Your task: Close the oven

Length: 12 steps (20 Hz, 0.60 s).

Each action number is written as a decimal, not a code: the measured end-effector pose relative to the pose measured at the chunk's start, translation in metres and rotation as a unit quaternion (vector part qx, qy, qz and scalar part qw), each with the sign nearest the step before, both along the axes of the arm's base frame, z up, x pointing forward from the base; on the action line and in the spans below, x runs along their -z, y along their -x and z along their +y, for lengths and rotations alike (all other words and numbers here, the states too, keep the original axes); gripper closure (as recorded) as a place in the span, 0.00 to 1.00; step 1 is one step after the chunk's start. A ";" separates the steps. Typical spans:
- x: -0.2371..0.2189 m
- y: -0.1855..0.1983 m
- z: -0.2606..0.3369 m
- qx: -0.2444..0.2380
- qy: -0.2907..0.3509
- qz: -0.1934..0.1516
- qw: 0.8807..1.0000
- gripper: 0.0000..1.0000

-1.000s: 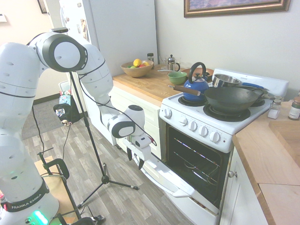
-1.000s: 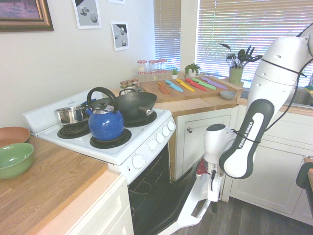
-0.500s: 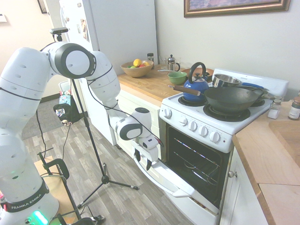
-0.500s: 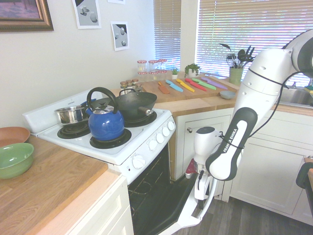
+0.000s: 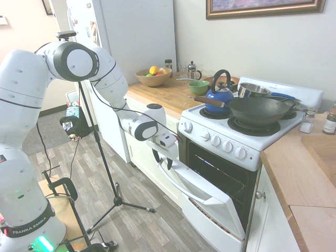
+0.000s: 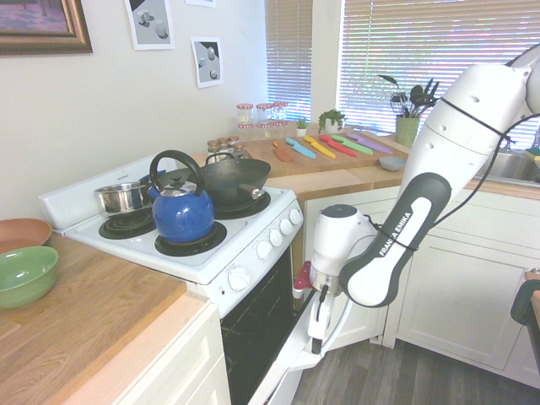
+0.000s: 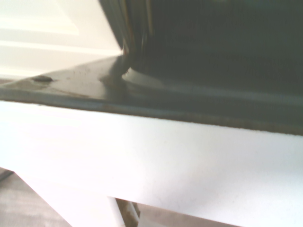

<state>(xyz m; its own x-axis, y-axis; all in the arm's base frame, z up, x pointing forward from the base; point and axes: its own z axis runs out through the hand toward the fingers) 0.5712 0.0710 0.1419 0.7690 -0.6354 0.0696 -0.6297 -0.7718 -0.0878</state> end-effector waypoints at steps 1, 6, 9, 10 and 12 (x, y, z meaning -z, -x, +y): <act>-0.003 -0.006 0.001 0.001 0.001 -0.003 1.000 0.00; -0.023 -0.041 0.008 0.006 0.007 -0.019 1.000 0.00; -0.032 -0.062 0.021 0.002 0.005 -0.026 1.000 0.00; -0.031 -0.066 0.033 -0.002 0.001 -0.025 1.000 0.00; -0.026 -0.072 0.050 -0.010 -0.001 -0.028 1.000 0.00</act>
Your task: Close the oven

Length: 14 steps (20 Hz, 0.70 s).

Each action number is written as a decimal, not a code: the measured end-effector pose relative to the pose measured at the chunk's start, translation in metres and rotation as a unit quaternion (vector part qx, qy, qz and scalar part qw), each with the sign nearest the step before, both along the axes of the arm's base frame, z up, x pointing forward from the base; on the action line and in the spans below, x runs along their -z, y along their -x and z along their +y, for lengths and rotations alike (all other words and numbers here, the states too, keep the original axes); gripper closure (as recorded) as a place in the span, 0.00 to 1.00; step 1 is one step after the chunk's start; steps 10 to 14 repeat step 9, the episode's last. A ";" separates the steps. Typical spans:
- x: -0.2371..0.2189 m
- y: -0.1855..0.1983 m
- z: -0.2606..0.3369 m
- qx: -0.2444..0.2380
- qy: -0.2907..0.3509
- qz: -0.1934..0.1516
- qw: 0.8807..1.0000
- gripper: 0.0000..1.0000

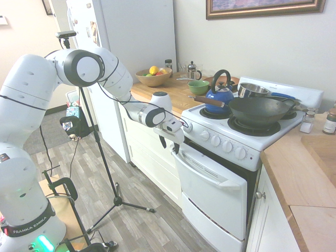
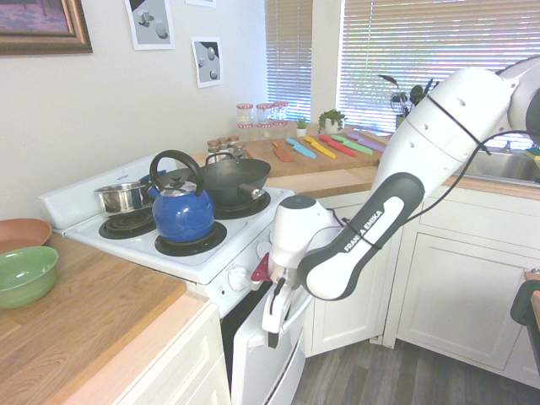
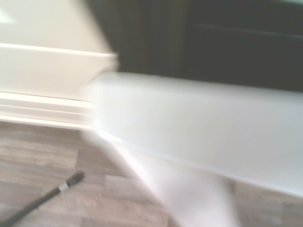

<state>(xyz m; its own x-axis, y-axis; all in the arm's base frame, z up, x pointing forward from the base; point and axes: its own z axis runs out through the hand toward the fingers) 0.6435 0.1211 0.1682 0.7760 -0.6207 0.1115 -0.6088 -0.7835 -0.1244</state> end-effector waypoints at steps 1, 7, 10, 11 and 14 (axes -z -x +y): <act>-0.001 -0.001 0.003 -0.001 -0.001 0.000 1.000 0.00; -0.084 0.023 -0.032 0.005 -0.003 -0.011 1.000 0.00; -0.107 0.049 -0.057 -0.003 0.021 0.017 1.000 0.00; -0.107 0.049 -0.057 -0.003 0.021 0.017 1.000 0.00; -0.107 0.049 -0.057 -0.003 0.021 0.017 1.000 0.00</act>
